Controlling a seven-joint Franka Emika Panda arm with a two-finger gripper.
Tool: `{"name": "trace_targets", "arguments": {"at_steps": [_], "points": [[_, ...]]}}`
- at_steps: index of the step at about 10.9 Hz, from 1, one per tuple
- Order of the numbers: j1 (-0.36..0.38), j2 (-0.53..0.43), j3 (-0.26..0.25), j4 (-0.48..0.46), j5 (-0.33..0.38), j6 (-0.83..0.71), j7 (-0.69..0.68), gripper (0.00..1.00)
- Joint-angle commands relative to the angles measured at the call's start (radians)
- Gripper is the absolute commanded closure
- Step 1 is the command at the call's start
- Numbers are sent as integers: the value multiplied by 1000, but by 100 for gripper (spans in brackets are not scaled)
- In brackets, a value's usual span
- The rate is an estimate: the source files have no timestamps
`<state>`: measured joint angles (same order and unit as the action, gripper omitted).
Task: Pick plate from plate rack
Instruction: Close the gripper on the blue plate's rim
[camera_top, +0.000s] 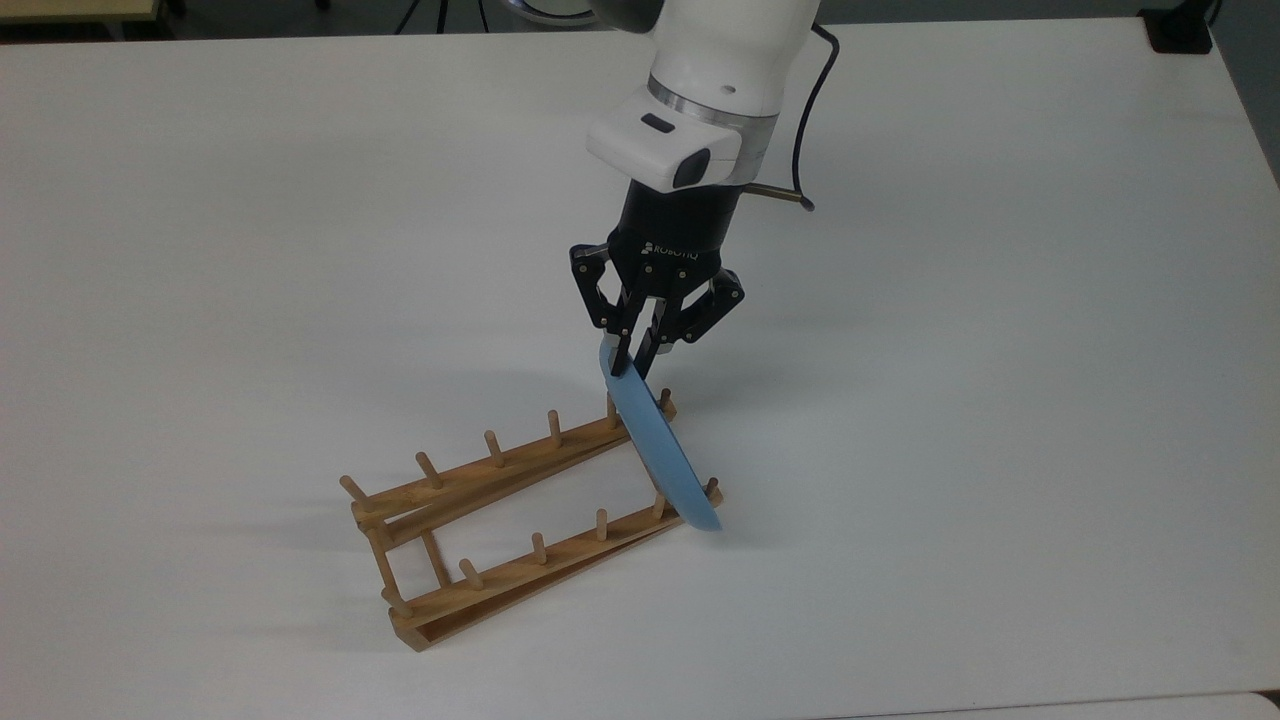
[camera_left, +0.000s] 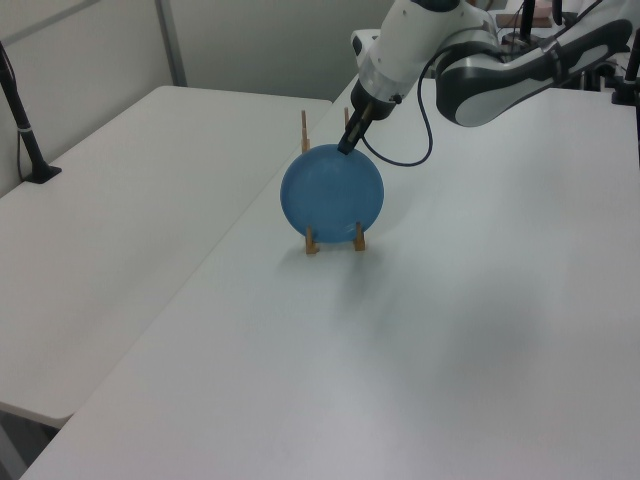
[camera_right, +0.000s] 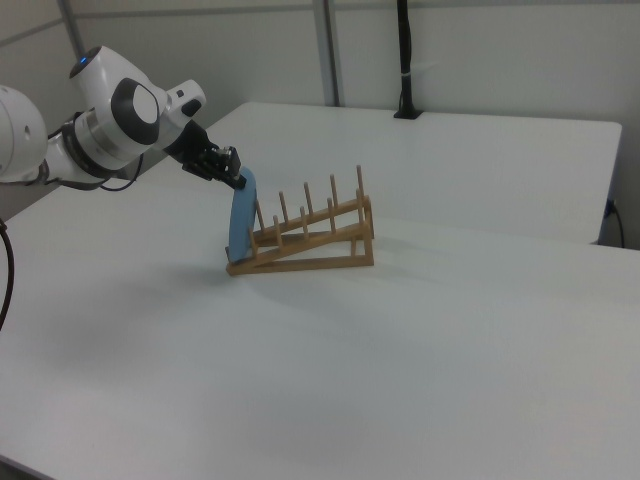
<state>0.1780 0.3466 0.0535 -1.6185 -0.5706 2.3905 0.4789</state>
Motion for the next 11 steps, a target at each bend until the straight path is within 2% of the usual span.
{"name": "trace_targets", "arguments": {"at_steps": [1,3,11], "points": [[12,28,-4,-14,-75,18,53,86],[12,34,-4,-14,-100,16,59,100],[0,20,-3,-9,-109,16,53,100]]}}
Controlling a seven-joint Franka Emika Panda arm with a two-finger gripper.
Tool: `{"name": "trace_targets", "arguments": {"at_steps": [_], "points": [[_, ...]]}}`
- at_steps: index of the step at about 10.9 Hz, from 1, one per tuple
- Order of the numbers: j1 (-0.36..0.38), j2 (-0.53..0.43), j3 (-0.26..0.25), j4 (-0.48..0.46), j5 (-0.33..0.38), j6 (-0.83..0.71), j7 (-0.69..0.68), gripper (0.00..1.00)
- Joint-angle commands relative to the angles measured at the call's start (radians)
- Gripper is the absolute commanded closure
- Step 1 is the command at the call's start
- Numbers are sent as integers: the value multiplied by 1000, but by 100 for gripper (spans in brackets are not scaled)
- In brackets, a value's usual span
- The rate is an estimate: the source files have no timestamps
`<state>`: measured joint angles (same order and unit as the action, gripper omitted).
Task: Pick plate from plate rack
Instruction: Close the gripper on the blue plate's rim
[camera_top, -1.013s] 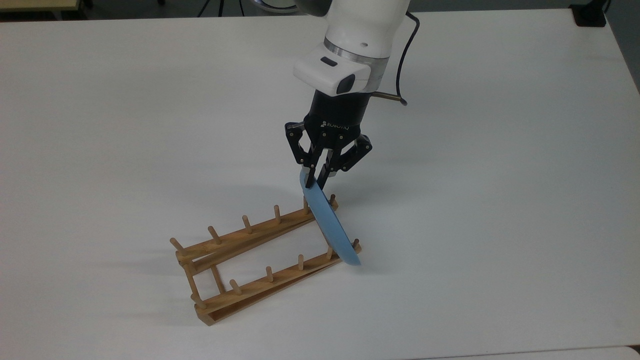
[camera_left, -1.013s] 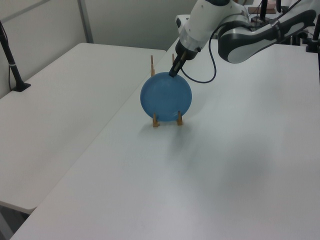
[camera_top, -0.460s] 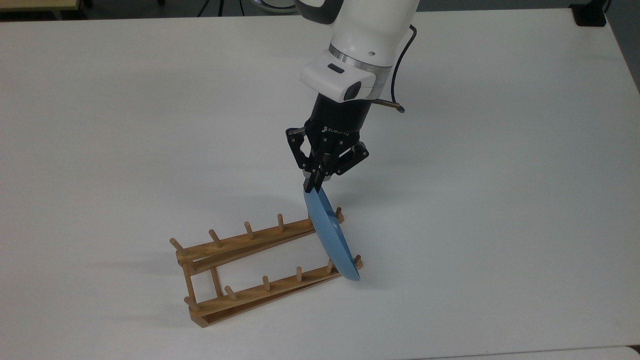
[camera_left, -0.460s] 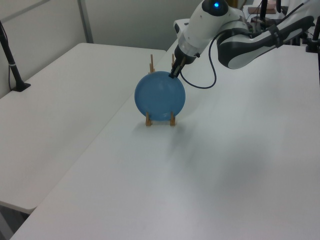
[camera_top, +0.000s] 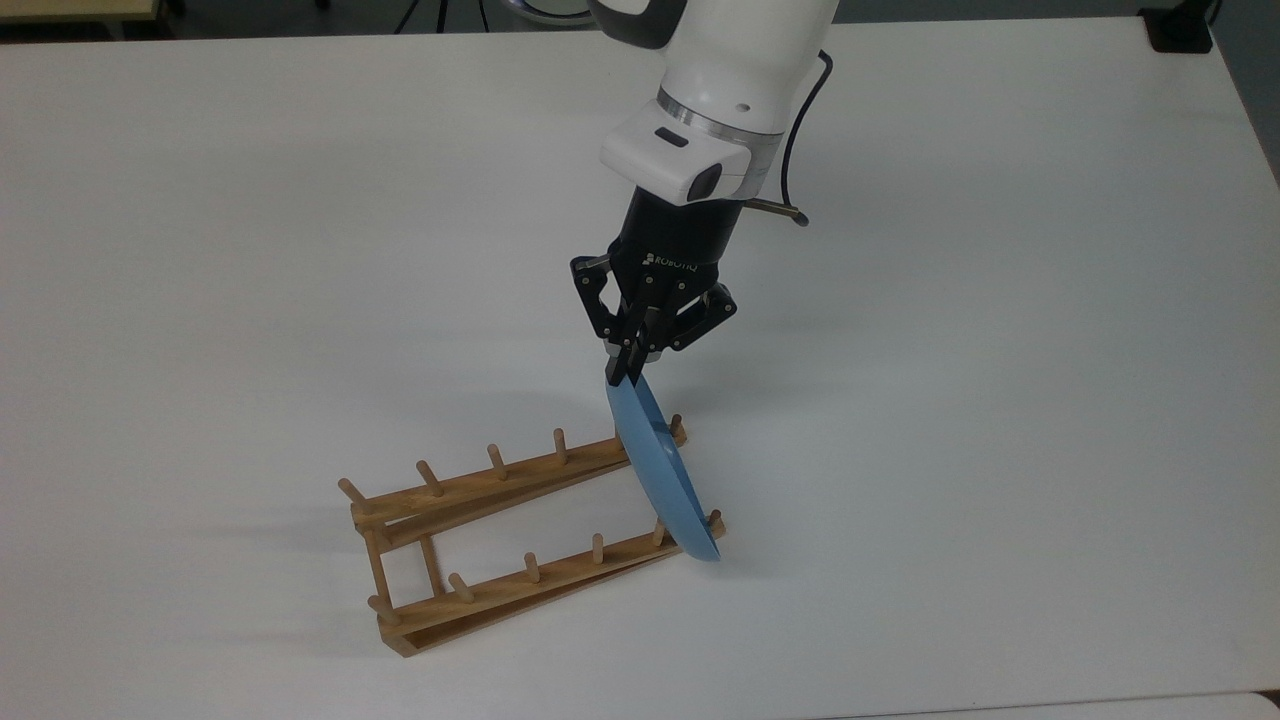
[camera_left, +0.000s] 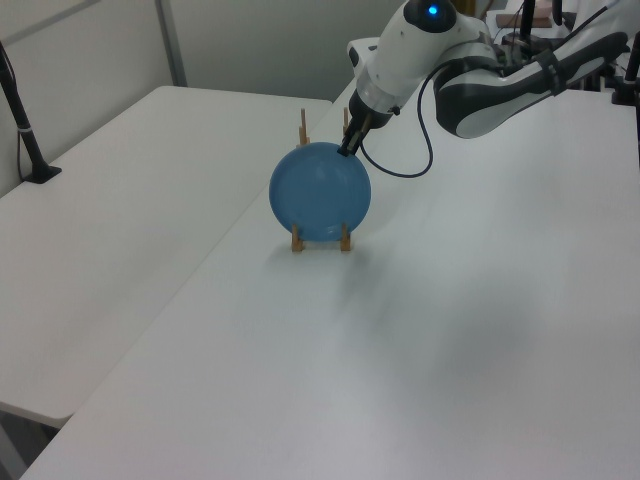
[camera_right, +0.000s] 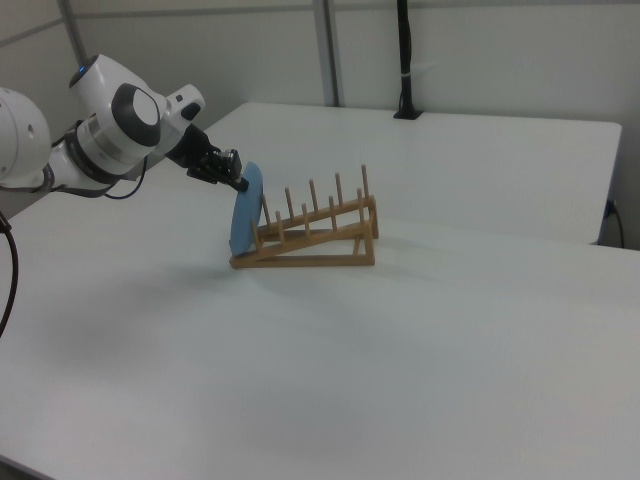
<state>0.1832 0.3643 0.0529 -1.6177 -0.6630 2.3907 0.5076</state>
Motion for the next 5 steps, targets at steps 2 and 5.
{"name": "trace_targets", "arguments": {"at_steps": [2,5], "points": [[-5,-13,-2,-8,-9,15,28,100],[-5,-28,-2,-8,-4,7,31,100]]}}
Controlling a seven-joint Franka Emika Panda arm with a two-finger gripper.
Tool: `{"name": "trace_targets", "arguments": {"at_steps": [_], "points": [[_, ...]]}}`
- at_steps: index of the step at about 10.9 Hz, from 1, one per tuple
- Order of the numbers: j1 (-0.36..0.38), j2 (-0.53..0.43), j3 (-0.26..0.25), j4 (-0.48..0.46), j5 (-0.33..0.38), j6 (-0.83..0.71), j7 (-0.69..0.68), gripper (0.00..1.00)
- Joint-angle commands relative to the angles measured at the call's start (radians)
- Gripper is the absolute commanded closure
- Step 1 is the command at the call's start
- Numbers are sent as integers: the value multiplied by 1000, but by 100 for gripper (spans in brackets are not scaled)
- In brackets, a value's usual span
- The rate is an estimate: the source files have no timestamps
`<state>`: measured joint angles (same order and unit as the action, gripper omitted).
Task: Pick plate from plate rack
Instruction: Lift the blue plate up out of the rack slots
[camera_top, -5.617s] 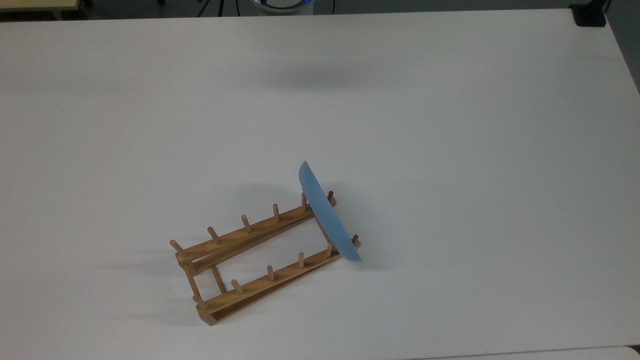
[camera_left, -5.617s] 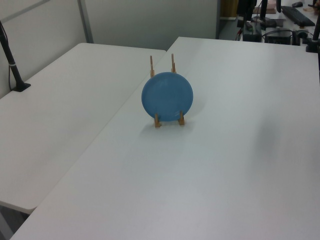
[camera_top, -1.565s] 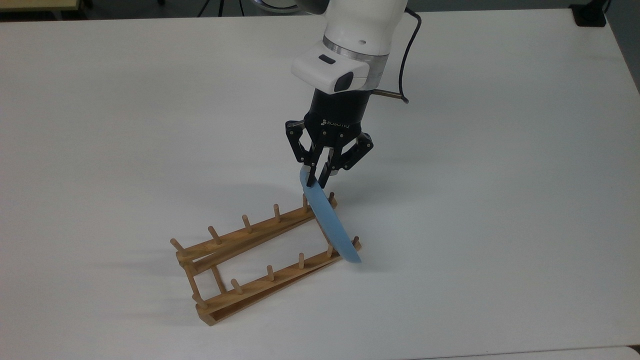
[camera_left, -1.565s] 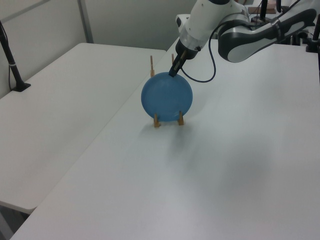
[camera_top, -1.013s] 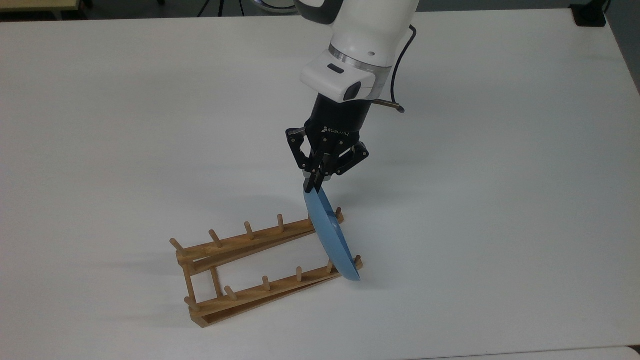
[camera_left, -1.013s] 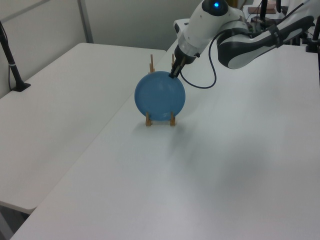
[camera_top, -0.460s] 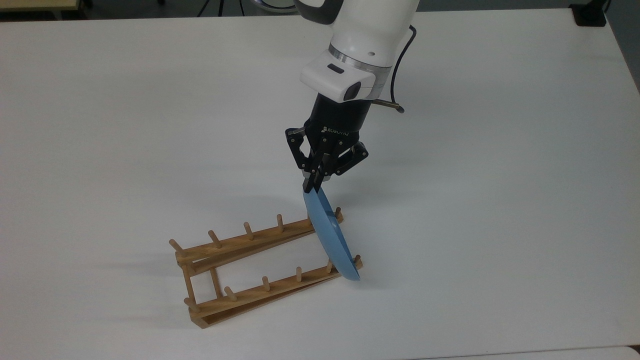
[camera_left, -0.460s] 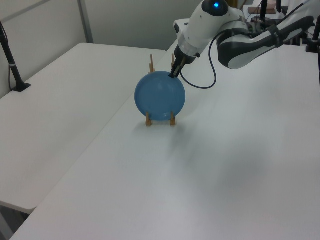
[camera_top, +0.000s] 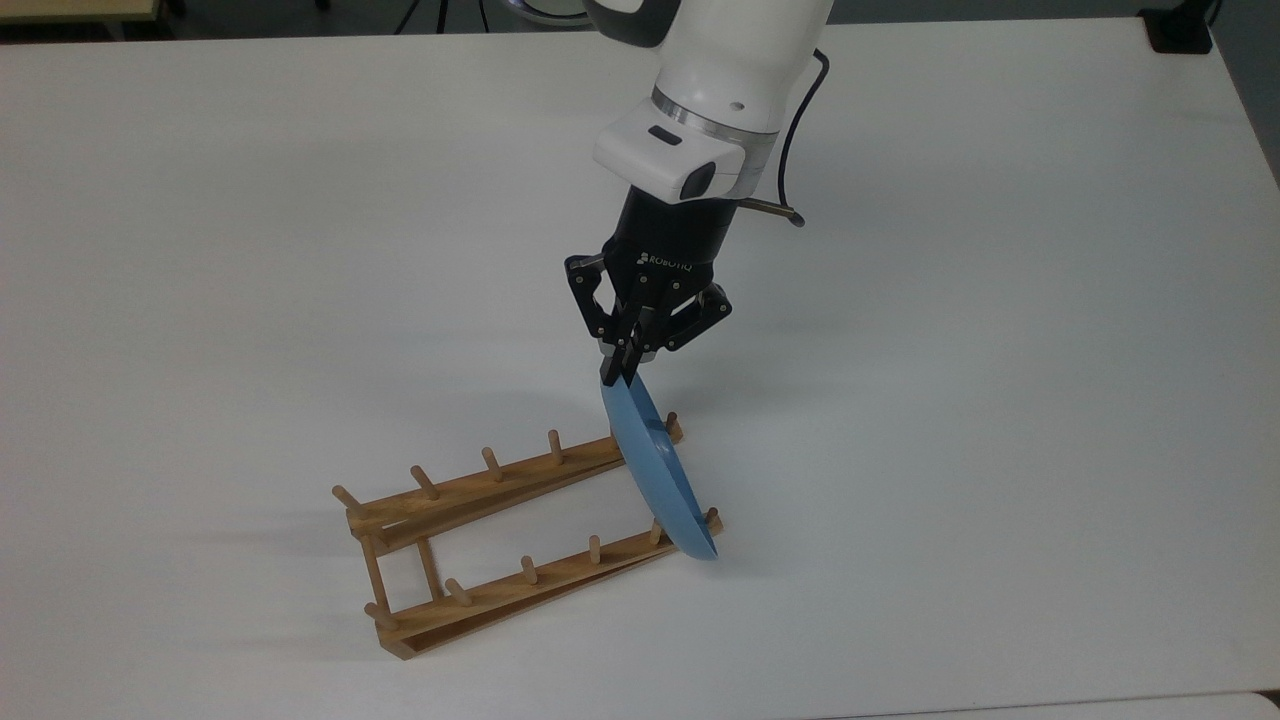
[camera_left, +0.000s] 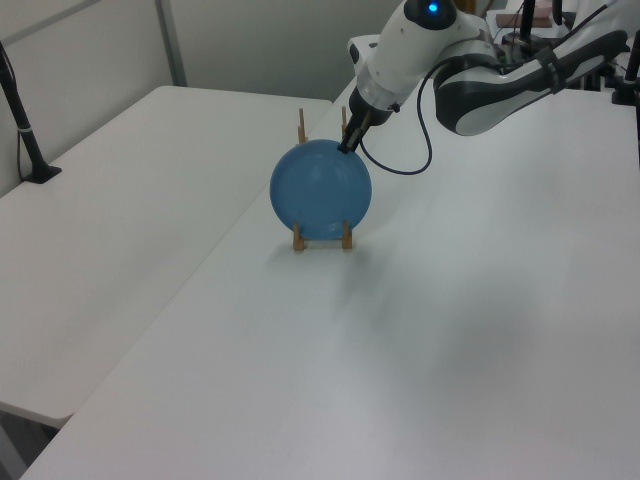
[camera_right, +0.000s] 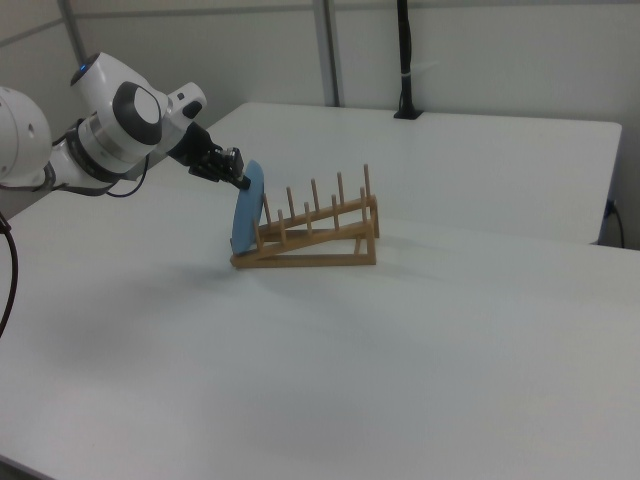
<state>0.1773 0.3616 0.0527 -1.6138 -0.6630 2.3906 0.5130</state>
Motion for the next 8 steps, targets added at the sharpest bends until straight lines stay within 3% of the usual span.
{"name": "trace_targets", "arguments": {"at_steps": [1,5,8], "points": [[1,-35,-2,-12,-4,5,27,100],[2,-50,3,-15,2,1,28,100],[1,-111,3,-18,60,-20,22,100]]}}
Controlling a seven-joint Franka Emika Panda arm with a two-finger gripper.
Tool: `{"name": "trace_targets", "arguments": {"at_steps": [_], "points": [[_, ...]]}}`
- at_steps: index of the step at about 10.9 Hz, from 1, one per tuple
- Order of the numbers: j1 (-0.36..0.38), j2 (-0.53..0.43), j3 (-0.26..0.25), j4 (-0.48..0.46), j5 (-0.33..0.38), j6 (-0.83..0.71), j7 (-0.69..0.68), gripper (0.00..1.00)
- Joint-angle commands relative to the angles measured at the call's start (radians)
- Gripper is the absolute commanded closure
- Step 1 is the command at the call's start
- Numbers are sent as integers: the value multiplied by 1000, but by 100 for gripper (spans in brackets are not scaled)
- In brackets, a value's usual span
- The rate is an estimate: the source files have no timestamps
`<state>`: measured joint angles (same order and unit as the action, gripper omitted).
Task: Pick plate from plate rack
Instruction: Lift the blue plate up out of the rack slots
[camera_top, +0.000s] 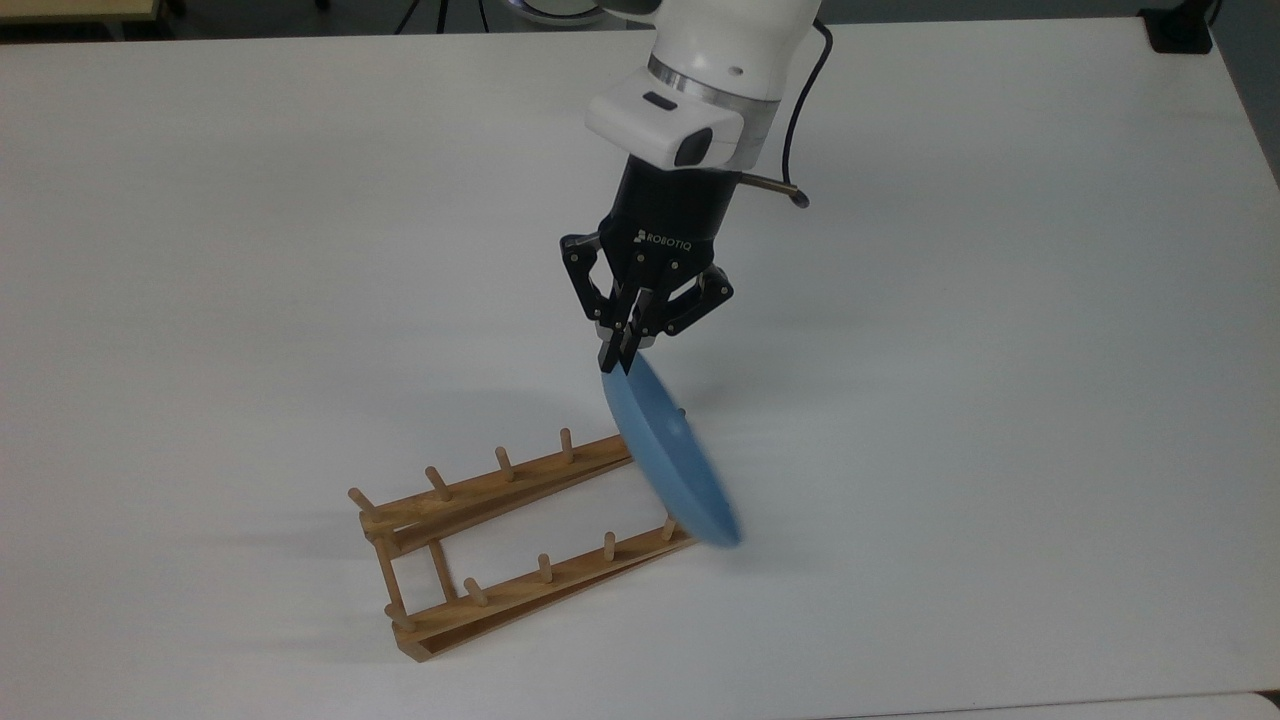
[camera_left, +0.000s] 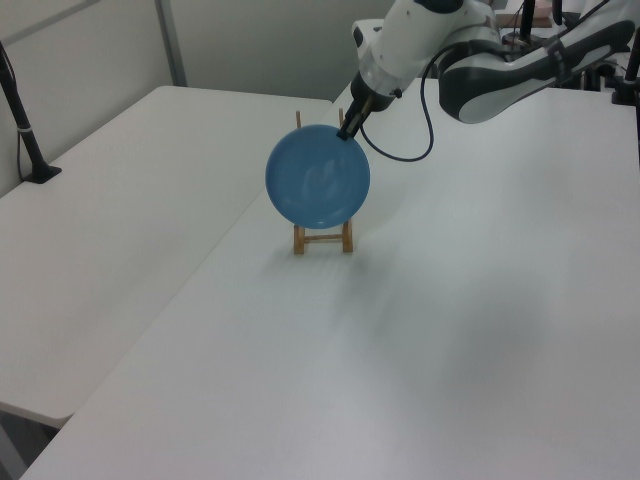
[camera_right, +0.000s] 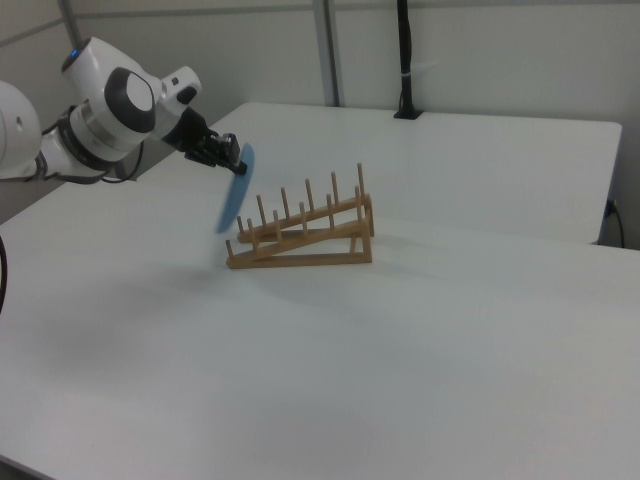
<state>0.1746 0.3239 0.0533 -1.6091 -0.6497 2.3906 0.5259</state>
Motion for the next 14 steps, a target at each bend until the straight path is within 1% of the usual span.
{"name": "trace_targets", "arguments": {"at_steps": [1,3,4,5,6,9,10,11,12,14], "points": [[3,-91,2,-23,71,-37,6,100],[-4,-126,3,-23,116,-97,-15,100],[-26,-141,5,-23,177,-146,-71,100],[-46,-167,3,-25,270,-201,-171,100],[-81,-193,3,-26,362,-287,-298,100],[-231,-261,-6,-20,627,-524,-731,100],[-280,-267,-10,-20,675,-615,-862,100],[-334,-266,-10,-28,688,-672,-957,100],[-372,-260,-10,-49,706,-682,-1009,100],[-426,-256,-12,-150,713,-651,-1084,100]]}}
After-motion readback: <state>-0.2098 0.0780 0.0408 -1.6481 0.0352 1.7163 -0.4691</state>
